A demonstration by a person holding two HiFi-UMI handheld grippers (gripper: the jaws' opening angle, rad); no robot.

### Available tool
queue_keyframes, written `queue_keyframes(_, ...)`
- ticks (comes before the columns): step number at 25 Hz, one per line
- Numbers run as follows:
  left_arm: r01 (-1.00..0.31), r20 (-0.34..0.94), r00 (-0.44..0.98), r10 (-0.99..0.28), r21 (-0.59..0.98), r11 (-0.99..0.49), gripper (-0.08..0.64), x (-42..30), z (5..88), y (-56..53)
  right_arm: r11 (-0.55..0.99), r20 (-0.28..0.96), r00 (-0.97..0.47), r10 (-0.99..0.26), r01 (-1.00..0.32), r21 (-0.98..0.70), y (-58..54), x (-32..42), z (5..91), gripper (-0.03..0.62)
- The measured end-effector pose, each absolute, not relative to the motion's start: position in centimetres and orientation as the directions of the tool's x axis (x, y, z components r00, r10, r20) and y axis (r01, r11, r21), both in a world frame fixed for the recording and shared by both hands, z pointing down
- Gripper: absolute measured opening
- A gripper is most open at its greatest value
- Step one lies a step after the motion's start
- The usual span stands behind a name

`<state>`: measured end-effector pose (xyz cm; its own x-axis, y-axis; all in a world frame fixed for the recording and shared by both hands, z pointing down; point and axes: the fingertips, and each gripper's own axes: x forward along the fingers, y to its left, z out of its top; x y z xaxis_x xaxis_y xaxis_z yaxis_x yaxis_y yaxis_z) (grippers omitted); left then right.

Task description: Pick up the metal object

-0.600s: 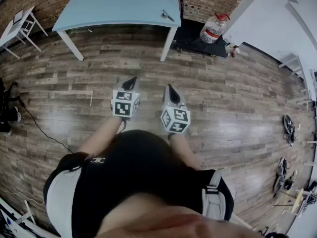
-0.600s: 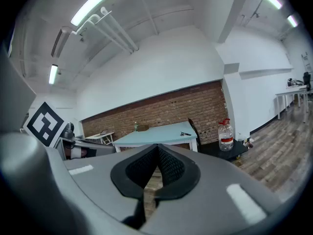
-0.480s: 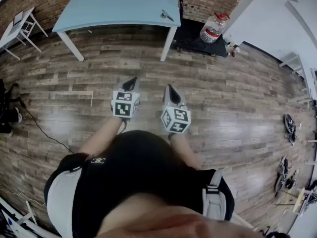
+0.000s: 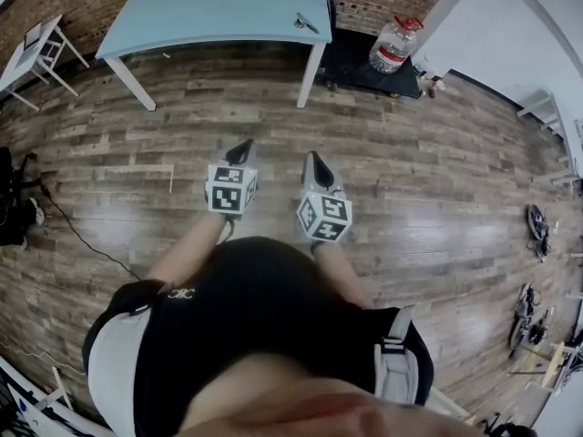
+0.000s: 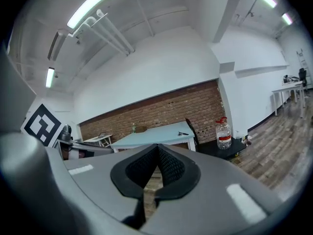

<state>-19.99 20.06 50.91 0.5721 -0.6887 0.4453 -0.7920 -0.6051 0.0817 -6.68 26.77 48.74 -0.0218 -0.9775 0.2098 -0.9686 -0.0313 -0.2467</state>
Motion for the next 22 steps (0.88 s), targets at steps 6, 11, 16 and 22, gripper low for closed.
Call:
queue_keyframes(6, -0.796, 0.448, 0.565, -0.693, 0.076, -0.6, 0.0, -19.0, 50.7, 20.3, -0.026, 0.213, -0.031, -0.977, -0.965, -0.26, 27.0, -5.9, 49.0, 0.012)
queue_keyframes(11, -0.803, 0.445, 0.555, -0.703, 0.064, -0.593, 0.0, -17.2, 50.6, 20.5, 0.001, 0.203, -0.055, -0.978, -0.966, -0.258, 27.3, -4.5, 49.0, 0.014)
queue_keyframes(16, -0.807, 0.45, 0.548, -0.705, 0.062, -0.587, 0.0, -14.9, 51.1, 21.2, -0.005, 0.219, -0.053, -0.974, -0.967, -0.255, 28.1, -1.8, 49.8, 0.014)
queue_keyframes(22, -0.795, 0.468, 0.555, -0.687, 0.055, -0.604, 0.0, -11.9, 51.7, 21.5, -0.016, 0.239, -0.051, -0.97, -0.963, -0.269, 28.4, 0.7, 50.9, 0.014)
